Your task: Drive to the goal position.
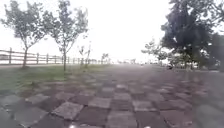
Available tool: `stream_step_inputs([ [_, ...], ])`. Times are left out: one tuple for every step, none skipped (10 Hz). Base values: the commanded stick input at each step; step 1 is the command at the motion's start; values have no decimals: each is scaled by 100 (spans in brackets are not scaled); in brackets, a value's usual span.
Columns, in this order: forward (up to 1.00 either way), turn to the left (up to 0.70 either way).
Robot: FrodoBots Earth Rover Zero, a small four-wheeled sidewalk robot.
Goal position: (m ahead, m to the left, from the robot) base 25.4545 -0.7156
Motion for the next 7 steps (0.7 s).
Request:
stream_step_inputs([
  [100, 4],
  [100, 4],
  [100, 4],
  [100, 4],
  [100, 4],
  [100, 4],
  [100, 4],
])
